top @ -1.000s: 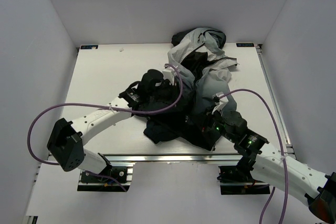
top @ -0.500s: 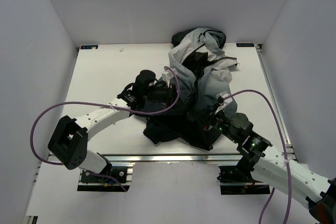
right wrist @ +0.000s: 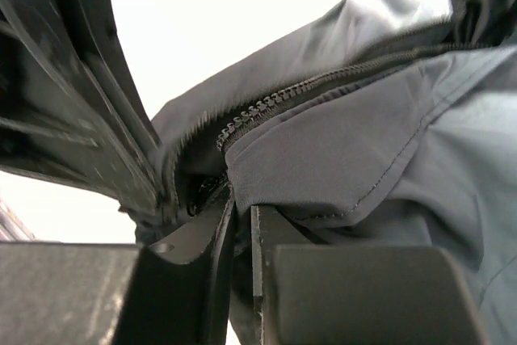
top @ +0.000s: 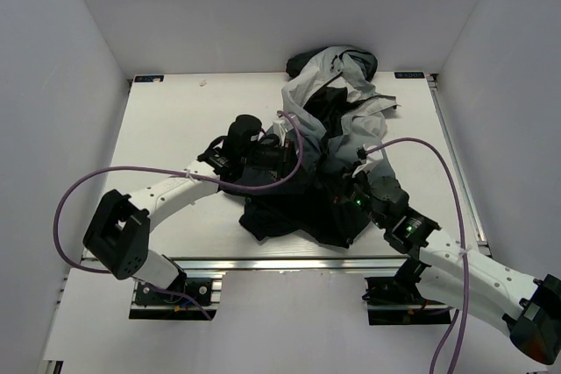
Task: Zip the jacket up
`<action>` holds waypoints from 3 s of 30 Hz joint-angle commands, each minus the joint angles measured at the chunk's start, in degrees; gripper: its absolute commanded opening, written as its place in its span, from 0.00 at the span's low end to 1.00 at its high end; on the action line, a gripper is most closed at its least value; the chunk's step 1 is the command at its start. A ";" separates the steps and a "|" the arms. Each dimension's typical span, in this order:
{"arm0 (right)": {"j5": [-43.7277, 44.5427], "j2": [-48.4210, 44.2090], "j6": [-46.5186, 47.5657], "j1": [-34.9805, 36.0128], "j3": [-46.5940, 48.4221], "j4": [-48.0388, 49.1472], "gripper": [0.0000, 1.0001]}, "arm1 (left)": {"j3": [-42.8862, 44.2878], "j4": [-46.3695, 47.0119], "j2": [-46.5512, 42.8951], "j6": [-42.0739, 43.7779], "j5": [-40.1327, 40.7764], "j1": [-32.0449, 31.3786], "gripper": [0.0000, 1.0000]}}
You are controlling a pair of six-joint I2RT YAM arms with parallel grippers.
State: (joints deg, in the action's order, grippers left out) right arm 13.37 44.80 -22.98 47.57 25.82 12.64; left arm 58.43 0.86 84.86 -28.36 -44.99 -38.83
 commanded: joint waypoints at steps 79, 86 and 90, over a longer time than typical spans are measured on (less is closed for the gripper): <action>-12.93 -4.45 10.68 -0.55 6.61 5.72 0.00 | 3.62 -1.30 -4.97 -3.98 -6.86 3.94 0.00; -12.05 -4.45 10.68 -0.64 6.52 7.65 0.00 | 3.09 0.46 -4.70 -4.60 -9.23 4.55 0.00; -11.87 -4.54 11.29 -0.81 6.69 8.19 0.00 | 1.86 2.21 -4.70 -5.39 -11.08 4.99 0.00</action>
State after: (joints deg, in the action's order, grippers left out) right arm 1.30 40.73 -13.02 47.18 29.21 14.87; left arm 61.45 0.36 82.04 -33.01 -52.16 -34.20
